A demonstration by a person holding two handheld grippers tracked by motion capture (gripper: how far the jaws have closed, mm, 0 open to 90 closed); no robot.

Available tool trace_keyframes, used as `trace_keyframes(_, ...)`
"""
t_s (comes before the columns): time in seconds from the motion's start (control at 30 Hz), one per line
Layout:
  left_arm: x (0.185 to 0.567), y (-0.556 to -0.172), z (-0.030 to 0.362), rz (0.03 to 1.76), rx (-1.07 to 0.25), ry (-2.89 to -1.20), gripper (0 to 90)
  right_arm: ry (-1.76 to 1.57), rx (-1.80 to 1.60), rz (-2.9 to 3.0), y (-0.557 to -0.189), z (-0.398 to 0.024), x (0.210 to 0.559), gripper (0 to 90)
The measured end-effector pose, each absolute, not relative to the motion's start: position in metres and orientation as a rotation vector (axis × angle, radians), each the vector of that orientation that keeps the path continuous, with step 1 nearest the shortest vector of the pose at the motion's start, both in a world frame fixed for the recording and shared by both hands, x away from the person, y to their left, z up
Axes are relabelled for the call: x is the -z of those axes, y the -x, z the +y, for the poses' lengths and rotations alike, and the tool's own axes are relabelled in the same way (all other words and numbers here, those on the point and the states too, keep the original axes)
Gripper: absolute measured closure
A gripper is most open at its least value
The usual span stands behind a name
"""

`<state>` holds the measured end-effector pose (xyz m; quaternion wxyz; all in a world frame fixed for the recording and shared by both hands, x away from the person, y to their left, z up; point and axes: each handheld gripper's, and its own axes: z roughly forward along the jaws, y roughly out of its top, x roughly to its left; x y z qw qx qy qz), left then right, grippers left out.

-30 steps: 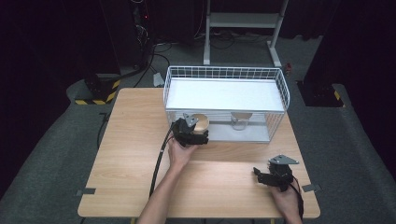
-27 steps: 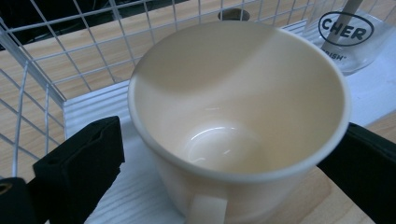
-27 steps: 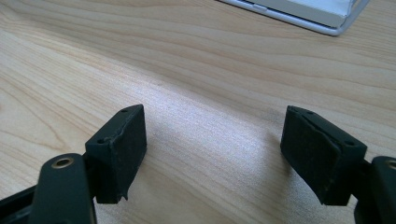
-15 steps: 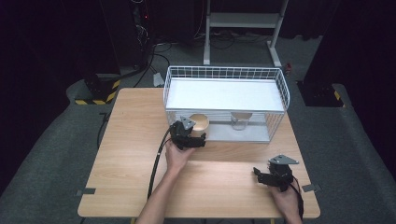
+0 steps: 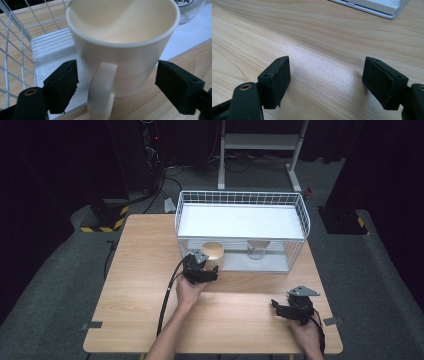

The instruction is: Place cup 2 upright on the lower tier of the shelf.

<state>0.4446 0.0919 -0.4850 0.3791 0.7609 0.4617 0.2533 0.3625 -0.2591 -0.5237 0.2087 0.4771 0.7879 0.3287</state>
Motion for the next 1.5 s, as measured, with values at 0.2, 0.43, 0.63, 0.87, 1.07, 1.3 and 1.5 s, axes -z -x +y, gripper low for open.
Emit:
trace_keyframes(0.2,0.488,-0.445,0.089,1.196,-0.647,-1.954,23.2,-1.327,-0.917,2.191,-0.363,-0.259,0.524,22.6)
trace_keyframes(0.43,0.488,-0.446,0.091,1.207,-0.647,-1.973,28.9,-1.327,-0.916,2.191,-0.363,-0.259,0.524,22.6)
trace_keyframes(0.63,0.487,-0.446,0.090,1.226,-0.658,-1.929,33.8,-1.328,-0.917,2.191,-0.363,-0.259,0.524,22.6)
trace_keyframes(0.87,0.489,-0.450,0.089,1.245,-0.660,-1.918,37.2,-1.328,-0.917,2.191,-0.363,-0.259,0.524,22.6)
trace_keyframes(1.07,0.489,-0.453,0.086,1.257,-0.679,-1.951,38.2,-1.327,-0.917,2.191,-0.363,-0.259,0.524,22.6)
trace_keyframes(1.3,0.488,-0.459,0.082,1.283,-0.674,-1.941,40.0,-1.327,-0.917,2.191,-0.363,-0.259,0.524,22.6)
trace_keyframes(1.5,0.489,-0.463,0.081,1.294,-0.677,-1.947,40.8,-1.324,-0.916,2.192,-0.363,-0.259,0.524,22.6)
